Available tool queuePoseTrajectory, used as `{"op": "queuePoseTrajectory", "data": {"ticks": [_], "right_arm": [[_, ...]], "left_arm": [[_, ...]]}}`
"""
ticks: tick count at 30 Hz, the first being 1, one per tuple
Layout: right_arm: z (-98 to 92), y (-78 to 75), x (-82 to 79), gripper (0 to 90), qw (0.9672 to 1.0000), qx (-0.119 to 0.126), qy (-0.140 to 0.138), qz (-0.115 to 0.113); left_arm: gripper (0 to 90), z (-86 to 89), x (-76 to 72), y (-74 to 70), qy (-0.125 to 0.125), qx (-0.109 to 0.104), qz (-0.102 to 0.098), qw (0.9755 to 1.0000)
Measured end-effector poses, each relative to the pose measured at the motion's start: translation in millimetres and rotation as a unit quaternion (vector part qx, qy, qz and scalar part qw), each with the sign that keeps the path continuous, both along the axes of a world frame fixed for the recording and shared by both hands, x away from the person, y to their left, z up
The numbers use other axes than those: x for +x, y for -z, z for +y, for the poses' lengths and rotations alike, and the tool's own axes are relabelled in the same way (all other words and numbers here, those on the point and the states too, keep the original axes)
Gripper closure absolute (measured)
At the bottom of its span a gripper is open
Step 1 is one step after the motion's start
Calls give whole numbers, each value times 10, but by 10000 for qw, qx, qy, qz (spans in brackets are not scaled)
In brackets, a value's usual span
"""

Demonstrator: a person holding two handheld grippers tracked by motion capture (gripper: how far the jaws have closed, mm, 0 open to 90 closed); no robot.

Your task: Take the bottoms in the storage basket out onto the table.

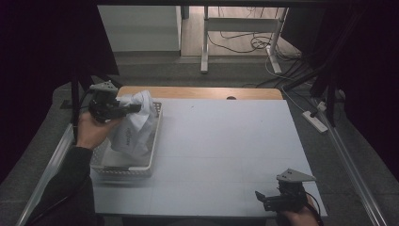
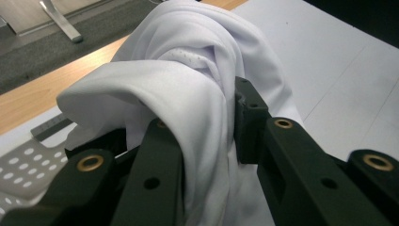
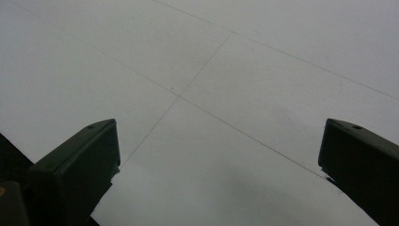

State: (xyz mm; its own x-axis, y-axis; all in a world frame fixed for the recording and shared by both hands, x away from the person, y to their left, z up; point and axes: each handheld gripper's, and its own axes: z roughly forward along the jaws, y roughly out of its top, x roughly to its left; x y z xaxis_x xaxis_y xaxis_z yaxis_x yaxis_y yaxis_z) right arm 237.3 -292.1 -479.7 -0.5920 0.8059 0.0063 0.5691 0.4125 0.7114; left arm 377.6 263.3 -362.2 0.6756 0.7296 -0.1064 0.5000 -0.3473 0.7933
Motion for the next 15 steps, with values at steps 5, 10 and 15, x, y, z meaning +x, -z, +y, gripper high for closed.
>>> {"op": "queuePoseTrajectory", "data": {"ticks": [5,10,15], "right_arm": [[-1,0,0,0,10000,3,0,1],[-1,0,0,0,10000,3,-1,1],[-1,0,-1,0,10000,4,-3,1]], "left_arm": [[763,-55,12,-72,38,0,25,10000],[763,-109,31,-145,89,-36,39,9999],[765,-188,36,-226,172,4,-1,9999]]}}
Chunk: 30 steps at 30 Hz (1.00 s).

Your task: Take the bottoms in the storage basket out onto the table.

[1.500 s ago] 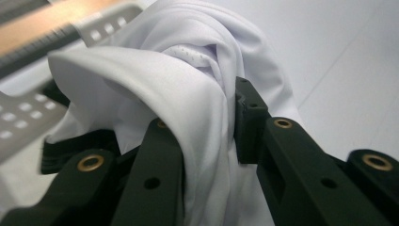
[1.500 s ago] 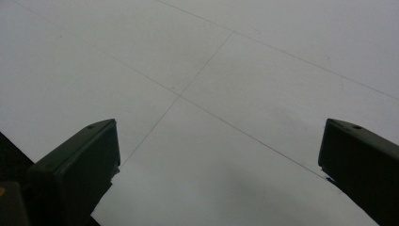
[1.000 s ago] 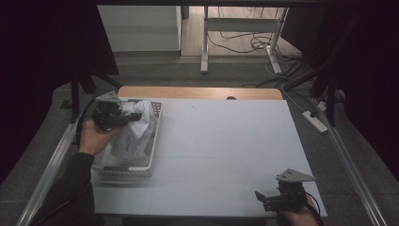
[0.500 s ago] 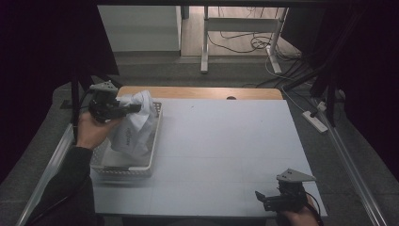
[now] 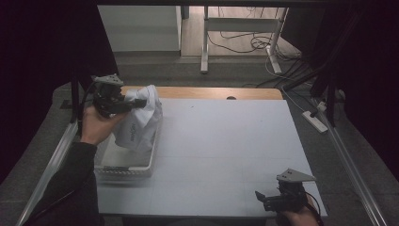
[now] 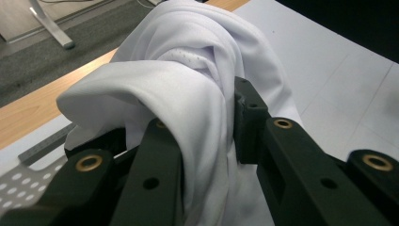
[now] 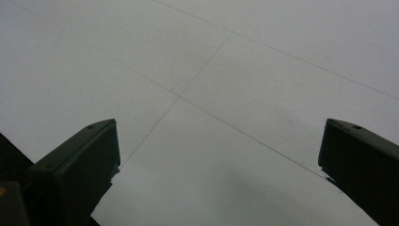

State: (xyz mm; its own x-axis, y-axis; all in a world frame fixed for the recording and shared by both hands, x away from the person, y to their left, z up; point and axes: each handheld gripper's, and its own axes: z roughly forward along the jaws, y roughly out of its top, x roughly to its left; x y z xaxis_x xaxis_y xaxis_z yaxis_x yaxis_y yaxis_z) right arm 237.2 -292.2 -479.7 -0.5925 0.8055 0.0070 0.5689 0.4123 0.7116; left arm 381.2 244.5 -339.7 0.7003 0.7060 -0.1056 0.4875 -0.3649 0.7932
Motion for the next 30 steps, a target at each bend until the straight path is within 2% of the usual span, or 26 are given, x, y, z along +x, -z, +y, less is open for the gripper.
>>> {"op": "queuePoseTrajectory", "data": {"ticks": [9,16,30], "right_arm": [[1,1,0,0,10000,4,-11,6],[1,0,-1,0,10000,3,-18,5],[2,0,-4,0,10000,5,-34,5]], "left_arm": [[765,-140,28,-114,159,9,-35,9999],[762,-282,40,-184,337,14,-154,9993],[762,-569,111,-313,574,-71,-249,9980]]}}
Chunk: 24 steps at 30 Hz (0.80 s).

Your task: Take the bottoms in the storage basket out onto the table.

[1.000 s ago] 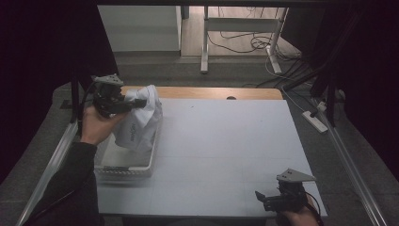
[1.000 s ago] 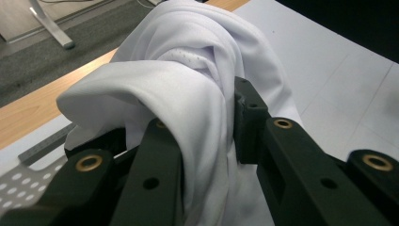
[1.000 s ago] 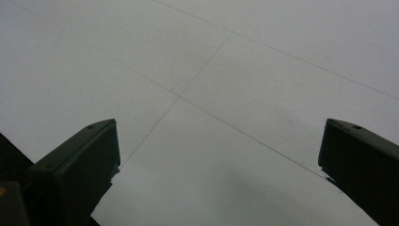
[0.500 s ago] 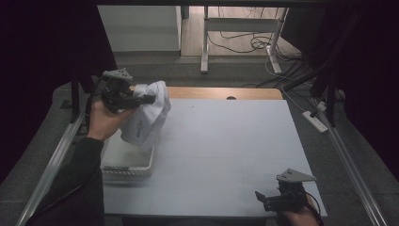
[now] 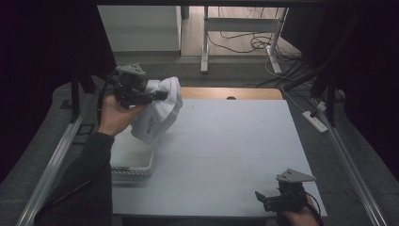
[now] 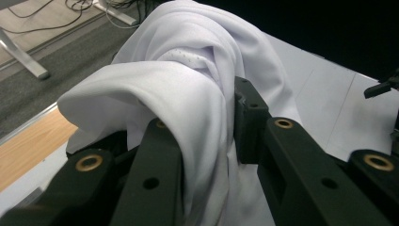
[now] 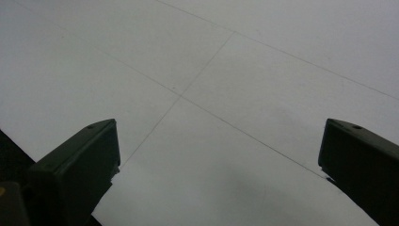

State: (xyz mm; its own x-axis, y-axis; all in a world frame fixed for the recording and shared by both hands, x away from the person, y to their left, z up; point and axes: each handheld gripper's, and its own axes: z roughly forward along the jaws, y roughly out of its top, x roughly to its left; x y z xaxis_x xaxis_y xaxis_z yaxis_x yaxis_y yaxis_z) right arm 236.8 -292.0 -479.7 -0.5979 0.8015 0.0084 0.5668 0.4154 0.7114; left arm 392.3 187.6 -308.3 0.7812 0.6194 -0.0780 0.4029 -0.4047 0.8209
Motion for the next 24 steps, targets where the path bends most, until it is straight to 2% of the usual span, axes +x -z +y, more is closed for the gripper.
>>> {"op": "queuePoseTrajectory", "data": {"ticks": [14,24], "right_arm": [[-3,-2,-2,0,10000,2,-9,-4],[-2,-2,-3,0,10000,1,-28,-7]], "left_arm": [[762,-307,61,-41,245,-23,-76,9997],[762,-562,103,-11,484,8,-99,9988]]}}
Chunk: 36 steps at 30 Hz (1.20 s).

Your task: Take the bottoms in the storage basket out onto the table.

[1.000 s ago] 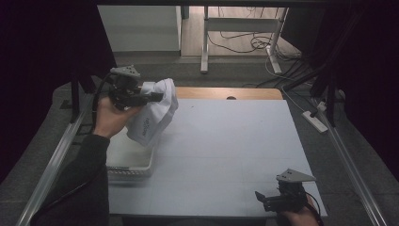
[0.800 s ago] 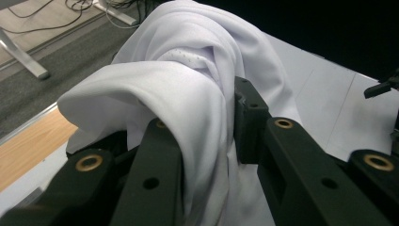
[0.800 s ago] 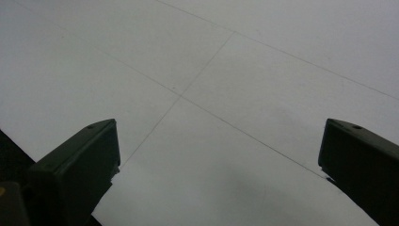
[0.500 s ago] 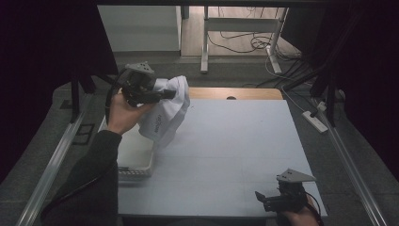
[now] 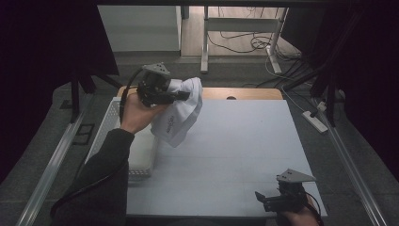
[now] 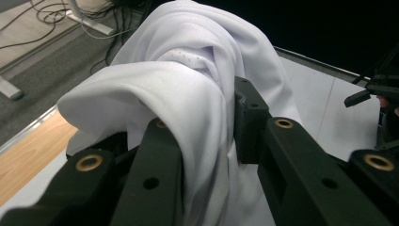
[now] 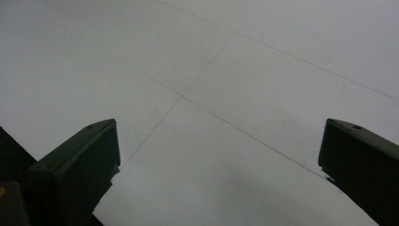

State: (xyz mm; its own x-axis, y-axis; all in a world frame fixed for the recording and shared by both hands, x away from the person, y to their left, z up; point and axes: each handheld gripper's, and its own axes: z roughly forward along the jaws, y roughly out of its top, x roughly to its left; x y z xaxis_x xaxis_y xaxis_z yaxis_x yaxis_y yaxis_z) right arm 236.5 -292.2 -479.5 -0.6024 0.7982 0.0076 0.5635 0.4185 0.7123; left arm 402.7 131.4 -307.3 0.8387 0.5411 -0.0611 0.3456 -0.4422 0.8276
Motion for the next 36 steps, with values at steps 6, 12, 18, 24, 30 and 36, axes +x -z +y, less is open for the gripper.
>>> {"op": "queuePoseTrajectory", "data": {"ticks": [6,12,18,24,30,36], "right_arm": [[1,0,-1,0,10000,-5,-11,-3],[2,2,-3,0,10000,-6,-28,-16],[7,1,-5,0,10000,-32,-41,-20],[12,2,-9,0,10000,-49,-44,-33],[14,2,-10,0,10000,-63,-56,-40],[16,2,-12,0,9999,-80,-62,-43]], "left_arm": [[762,-156,17,62,110,5,29,9999],[762,-290,40,132,240,39,60,9997],[762,-394,62,221,320,77,112,9994],[761,-478,99,387,353,161,165,9991],[760,-530,138,575,351,209,191,9990],[757,-562,172,761,350,147,263,9989]]}}
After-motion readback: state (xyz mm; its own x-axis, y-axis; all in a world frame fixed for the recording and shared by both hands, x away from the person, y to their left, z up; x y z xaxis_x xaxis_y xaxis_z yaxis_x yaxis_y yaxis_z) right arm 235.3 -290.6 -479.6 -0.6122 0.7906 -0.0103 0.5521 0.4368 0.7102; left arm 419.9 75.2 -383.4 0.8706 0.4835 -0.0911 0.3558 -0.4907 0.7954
